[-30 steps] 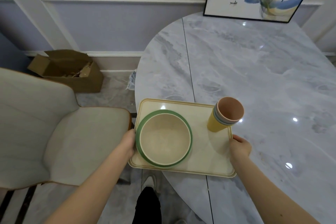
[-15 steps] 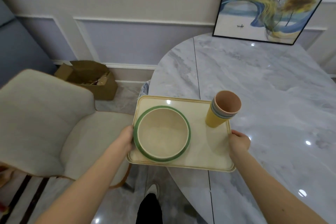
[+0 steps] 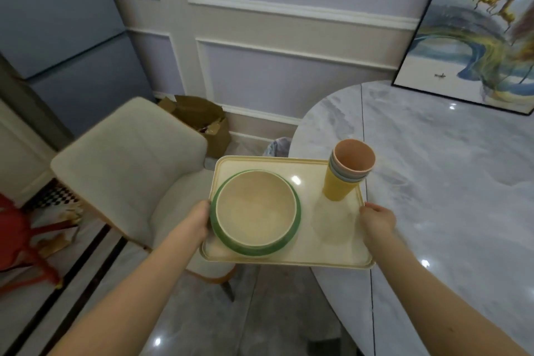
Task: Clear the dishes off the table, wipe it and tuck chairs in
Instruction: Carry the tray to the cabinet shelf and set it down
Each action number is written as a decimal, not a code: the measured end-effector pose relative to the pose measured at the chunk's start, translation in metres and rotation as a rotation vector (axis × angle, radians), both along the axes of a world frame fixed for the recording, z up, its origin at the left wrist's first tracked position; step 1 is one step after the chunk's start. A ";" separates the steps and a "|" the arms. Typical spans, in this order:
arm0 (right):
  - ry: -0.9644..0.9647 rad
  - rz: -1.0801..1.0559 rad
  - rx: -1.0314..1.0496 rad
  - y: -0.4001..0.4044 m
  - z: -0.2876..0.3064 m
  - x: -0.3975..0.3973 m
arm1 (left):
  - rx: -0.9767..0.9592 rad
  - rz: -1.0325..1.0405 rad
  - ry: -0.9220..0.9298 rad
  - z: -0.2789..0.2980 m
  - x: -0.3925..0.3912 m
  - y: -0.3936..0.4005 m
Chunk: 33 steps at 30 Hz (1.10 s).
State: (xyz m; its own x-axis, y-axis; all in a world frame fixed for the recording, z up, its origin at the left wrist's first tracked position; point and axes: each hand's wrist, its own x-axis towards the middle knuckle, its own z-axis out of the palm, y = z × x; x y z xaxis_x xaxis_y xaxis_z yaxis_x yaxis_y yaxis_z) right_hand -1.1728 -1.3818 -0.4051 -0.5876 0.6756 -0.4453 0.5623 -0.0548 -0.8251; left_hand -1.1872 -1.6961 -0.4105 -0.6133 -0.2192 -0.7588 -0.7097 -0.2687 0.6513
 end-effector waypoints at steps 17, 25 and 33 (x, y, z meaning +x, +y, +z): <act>0.021 0.218 0.024 -0.287 0.035 -0.038 | -0.019 0.231 0.113 0.043 0.030 -0.280; -0.041 0.385 0.009 -0.442 0.049 -0.063 | -0.042 0.398 0.070 0.057 0.063 -0.418; 0.071 0.649 -0.009 -0.585 0.048 -0.088 | -0.014 0.611 0.079 0.066 0.110 -0.522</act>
